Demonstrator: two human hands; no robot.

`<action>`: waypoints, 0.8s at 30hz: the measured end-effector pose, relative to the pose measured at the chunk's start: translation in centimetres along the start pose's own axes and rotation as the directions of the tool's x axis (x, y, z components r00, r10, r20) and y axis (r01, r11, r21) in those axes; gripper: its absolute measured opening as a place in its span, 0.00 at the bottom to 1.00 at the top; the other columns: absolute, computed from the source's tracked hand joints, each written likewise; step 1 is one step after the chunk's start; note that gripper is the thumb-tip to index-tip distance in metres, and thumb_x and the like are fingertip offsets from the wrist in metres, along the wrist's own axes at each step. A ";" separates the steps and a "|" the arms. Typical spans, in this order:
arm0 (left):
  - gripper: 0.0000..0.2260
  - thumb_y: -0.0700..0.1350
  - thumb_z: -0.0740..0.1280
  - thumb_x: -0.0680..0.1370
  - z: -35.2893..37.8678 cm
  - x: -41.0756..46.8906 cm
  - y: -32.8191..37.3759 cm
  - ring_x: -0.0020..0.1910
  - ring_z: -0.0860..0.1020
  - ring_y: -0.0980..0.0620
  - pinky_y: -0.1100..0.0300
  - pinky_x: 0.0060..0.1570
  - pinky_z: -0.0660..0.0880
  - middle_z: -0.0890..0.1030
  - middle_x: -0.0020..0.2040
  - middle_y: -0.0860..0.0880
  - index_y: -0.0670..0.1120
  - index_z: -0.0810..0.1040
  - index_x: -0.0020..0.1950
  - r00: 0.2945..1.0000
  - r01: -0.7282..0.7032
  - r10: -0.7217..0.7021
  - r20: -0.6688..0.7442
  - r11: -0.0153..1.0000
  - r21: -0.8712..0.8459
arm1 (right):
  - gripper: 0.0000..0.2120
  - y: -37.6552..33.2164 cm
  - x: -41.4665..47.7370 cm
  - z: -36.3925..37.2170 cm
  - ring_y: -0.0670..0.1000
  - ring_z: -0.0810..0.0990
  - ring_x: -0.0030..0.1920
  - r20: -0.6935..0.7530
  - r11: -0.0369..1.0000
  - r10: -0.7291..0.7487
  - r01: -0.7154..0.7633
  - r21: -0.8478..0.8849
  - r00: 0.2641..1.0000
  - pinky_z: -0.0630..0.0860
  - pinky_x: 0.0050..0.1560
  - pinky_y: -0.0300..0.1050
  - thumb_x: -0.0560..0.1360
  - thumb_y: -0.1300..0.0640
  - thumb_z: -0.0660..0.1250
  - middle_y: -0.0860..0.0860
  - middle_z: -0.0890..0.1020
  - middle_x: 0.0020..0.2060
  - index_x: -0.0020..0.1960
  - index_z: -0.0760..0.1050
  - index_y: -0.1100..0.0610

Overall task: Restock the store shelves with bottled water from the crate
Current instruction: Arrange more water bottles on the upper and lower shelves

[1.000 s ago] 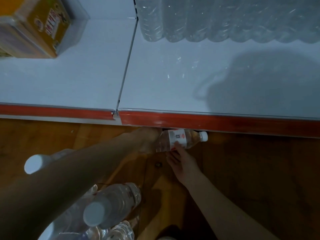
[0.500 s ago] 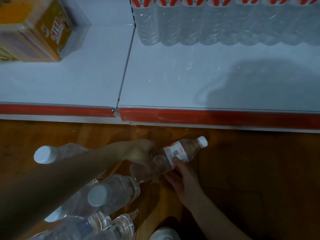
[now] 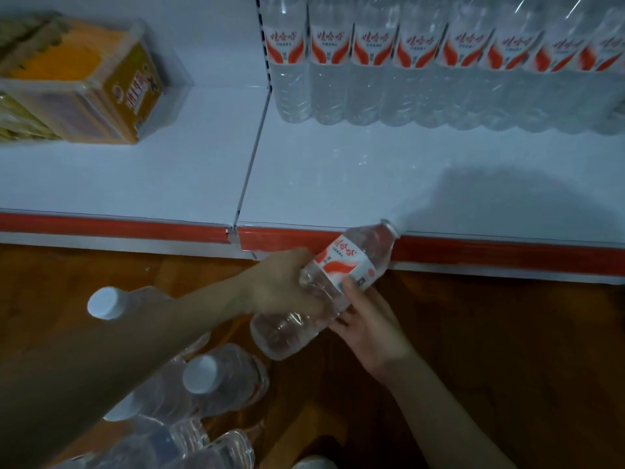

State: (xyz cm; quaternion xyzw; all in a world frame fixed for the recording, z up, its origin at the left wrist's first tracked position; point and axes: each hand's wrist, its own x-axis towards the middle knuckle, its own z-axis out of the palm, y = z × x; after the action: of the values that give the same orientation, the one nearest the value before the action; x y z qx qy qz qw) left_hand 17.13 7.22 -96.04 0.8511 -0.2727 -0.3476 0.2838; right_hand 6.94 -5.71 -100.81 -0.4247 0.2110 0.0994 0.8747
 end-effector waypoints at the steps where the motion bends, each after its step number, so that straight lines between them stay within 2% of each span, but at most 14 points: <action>1: 0.19 0.48 0.75 0.67 -0.1 -0.2 0.4 0.44 0.79 0.57 0.67 0.42 0.77 0.80 0.46 0.55 0.47 0.75 0.54 0.998 0.001 0.003 -0.070 0.998 0.056 | 0.30 -0.5 0.1 0.5 0.51 0.79 0.59 -0.001 0.994 -0.027 0.026 -0.102 1.000 0.77 0.58 0.51 0.67 0.45 0.69 0.50 0.80 0.59 0.67 0.69 0.52; 3: 0.26 0.51 0.76 0.65 -0.2 -0.5 0.8 0.48 0.78 0.54 0.60 0.47 0.77 0.78 0.51 0.54 0.48 0.71 0.59 0.986 0.021 -0.001 -0.168 0.993 0.113 | 0.30 -1.2 0.3 1.5 0.50 0.80 0.58 -0.022 0.976 -0.049 0.043 -0.213 0.999 0.76 0.58 0.52 0.64 0.44 0.71 0.48 0.81 0.58 0.64 0.71 0.50; 5: 0.31 0.50 0.77 0.66 -0.7 -0.6 0.9 0.51 0.75 0.56 0.65 0.47 0.75 0.76 0.55 0.55 0.49 0.67 0.64 0.988 0.004 0.002 -0.152 0.999 0.043 | 0.30 -1.7 0.7 2.0 0.52 0.80 0.57 -0.042 0.977 -0.051 0.041 -0.212 0.998 0.77 0.57 0.53 0.64 0.47 0.75 0.51 0.81 0.57 0.63 0.72 0.52; 7: 0.30 0.48 0.77 0.67 -1.8 -0.8 0.8 0.50 0.75 0.60 0.72 0.44 0.72 0.76 0.55 0.56 0.49 0.68 0.65 0.993 0.007 -0.014 -0.119 0.998 -0.058 | 0.30 -2.4 1.2 2.2 0.54 0.81 0.56 -0.046 0.981 -0.052 0.042 -0.188 0.998 0.78 0.56 0.53 0.63 0.51 0.76 0.54 0.82 0.56 0.62 0.73 0.56; 9: 0.25 0.45 0.76 0.68 -3.0 -1.1 0.7 0.48 0.77 0.61 0.74 0.41 0.74 0.78 0.54 0.52 0.48 0.71 0.62 0.995 0.026 -0.046 -0.086 0.976 -0.217 | 0.27 -3.1 1.6 2.0 0.55 0.82 0.53 -0.030 0.982 -0.069 0.063 -0.177 0.997 0.79 0.51 0.51 0.62 0.54 0.74 0.57 0.82 0.55 0.60 0.74 0.58; 11: 0.23 0.41 0.76 0.68 -3.9 -1.4 0.5 0.48 0.81 0.55 0.68 0.42 0.78 0.81 0.54 0.46 0.44 0.74 0.60 0.998 0.054 -0.056 0.007 0.901 -0.431 | 0.25 -3.8 1.9 2.0 0.56 0.82 0.53 0.005 0.984 -0.082 0.082 -0.156 0.997 0.80 0.49 0.50 0.63 0.57 0.72 0.59 0.81 0.55 0.59 0.74 0.59; 13: 0.23 0.41 0.77 0.65 -4.4 -1.5 0.3 0.50 0.82 0.49 0.61 0.46 0.79 0.82 0.54 0.44 0.43 0.75 0.58 0.998 0.049 -0.028 0.048 0.847 -0.529 | 0.24 -4.7 2.3 2.3 0.56 0.82 0.53 0.053 0.979 -0.092 0.100 -0.178 0.994 0.80 0.50 0.50 0.62 0.57 0.73 0.58 0.81 0.55 0.58 0.75 0.58; 17: 0.26 0.46 0.77 0.61 -5.5 -1.1 0.0 0.49 0.83 0.47 0.51 0.51 0.79 0.83 0.51 0.45 0.45 0.78 0.57 0.994 -0.052 -0.011 -0.113 0.838 -0.543 | 0.30 -7.1 2.9 3.0 0.55 0.81 0.56 0.175 0.915 -0.078 0.140 -0.377 0.981 0.77 0.57 0.53 0.65 0.47 0.74 0.55 0.81 0.57 0.63 0.72 0.55; 20: 0.28 0.49 0.79 0.59 -6.7 -0.8 0.2 0.49 0.82 0.50 0.52 0.51 0.80 0.83 0.52 0.47 0.48 0.78 0.58 0.971 -0.122 -0.002 -0.240 0.857 -0.501 | 0.32 -9.4 3.7 4.2 0.55 0.81 0.55 0.166 0.852 -0.041 0.121 -0.510 0.985 0.77 0.58 0.55 0.65 0.45 0.74 0.54 0.81 0.57 0.65 0.69 0.52; 24: 0.29 0.50 0.79 0.62 -8.5 0.2 0.7 0.53 0.81 0.52 0.55 0.52 0.78 0.82 0.54 0.50 0.49 0.76 0.60 0.896 -0.263 0.036 -0.443 0.846 -0.464 | 0.33 -12.2 5.9 6.8 0.57 0.82 0.52 0.155 0.826 -0.189 0.242 -0.510 0.970 0.77 0.58 0.57 0.60 0.49 0.73 0.57 0.82 0.54 0.62 0.72 0.57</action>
State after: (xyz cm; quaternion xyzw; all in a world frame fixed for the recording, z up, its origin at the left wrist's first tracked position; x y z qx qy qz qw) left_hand 23.38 9.09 -90.61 0.7741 -0.1701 -0.1934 0.5782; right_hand 18.45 -7.98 -91.21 -0.6629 0.0833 0.0745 0.7403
